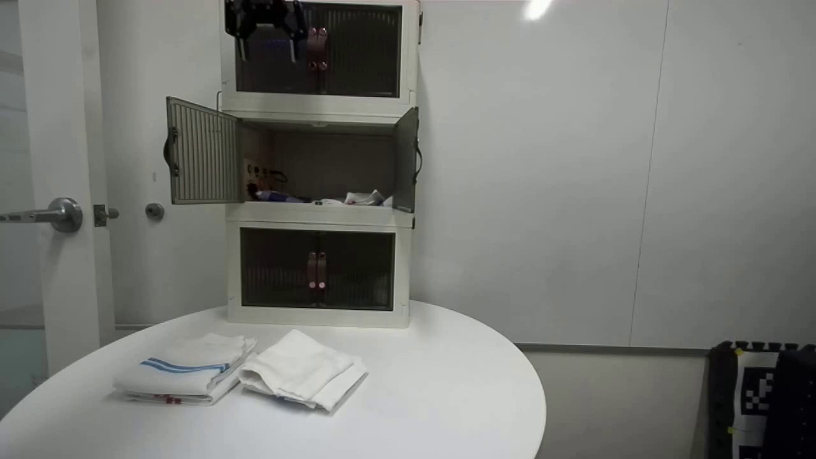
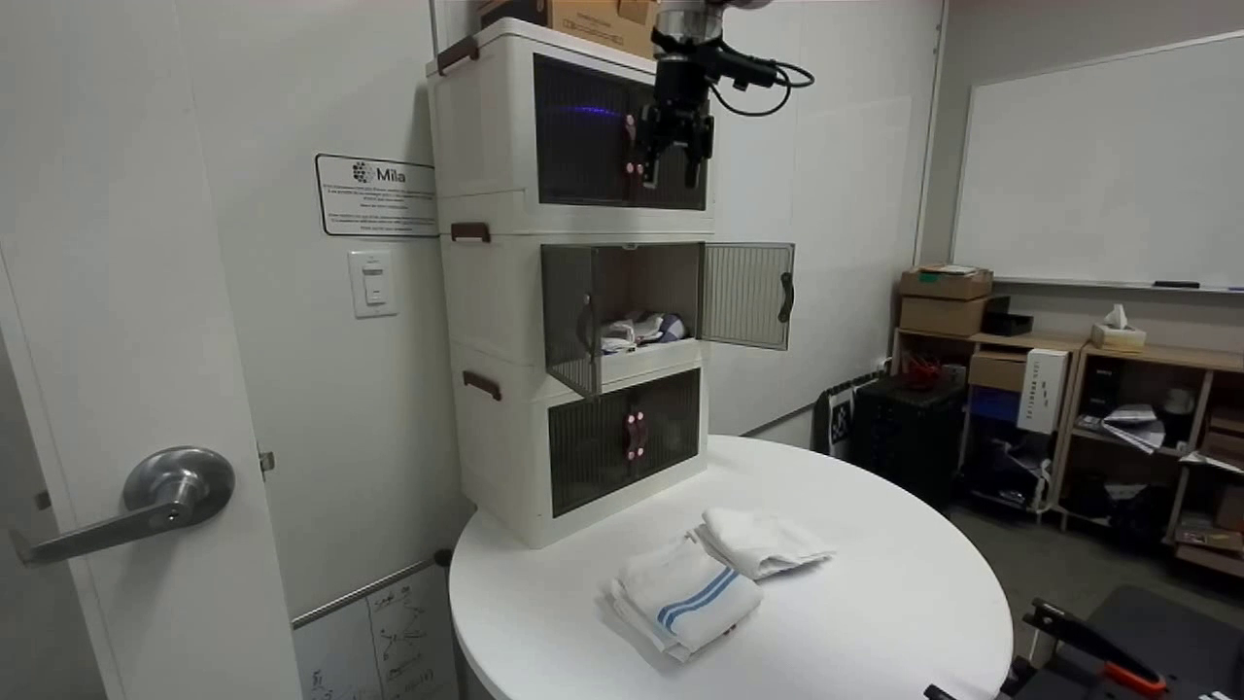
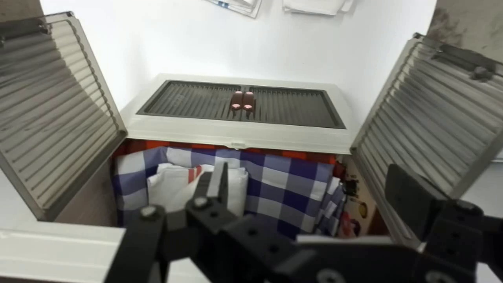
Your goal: Open the left door of the middle shelf
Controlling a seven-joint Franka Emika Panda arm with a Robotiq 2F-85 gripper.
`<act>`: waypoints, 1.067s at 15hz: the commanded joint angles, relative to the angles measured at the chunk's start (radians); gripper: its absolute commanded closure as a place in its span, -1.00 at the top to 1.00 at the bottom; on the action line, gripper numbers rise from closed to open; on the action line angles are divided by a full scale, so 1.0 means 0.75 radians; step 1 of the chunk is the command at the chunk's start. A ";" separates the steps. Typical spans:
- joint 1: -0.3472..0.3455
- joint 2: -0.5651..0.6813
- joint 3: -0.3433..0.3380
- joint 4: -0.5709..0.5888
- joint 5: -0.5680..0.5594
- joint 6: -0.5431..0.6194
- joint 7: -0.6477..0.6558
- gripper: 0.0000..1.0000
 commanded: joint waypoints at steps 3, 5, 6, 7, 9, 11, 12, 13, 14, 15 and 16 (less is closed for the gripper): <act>-0.061 -0.089 0.006 -0.430 0.005 0.370 -0.189 1.00; -0.022 -0.102 -0.015 -0.565 0.041 0.501 -0.257 1.00; -0.016 -0.115 -0.007 -0.634 0.058 0.560 -0.295 1.00; -0.010 -0.133 0.001 -0.697 0.075 0.612 -0.334 1.00; -0.005 -0.193 0.014 -0.823 0.096 0.711 -0.441 1.00; -0.008 -0.278 0.011 -0.944 0.101 0.790 -0.539 1.00; -0.009 -0.325 -0.001 -1.001 0.092 0.825 -0.561 1.00; -0.018 -0.374 -0.017 -1.057 0.106 0.858 -0.586 1.00; -0.022 -0.428 -0.038 -1.113 0.117 0.891 -0.596 1.00; -0.024 -0.467 -0.062 -1.155 0.128 0.918 -0.602 1.00; -0.024 -0.508 -0.090 -1.197 0.137 0.944 -0.594 1.00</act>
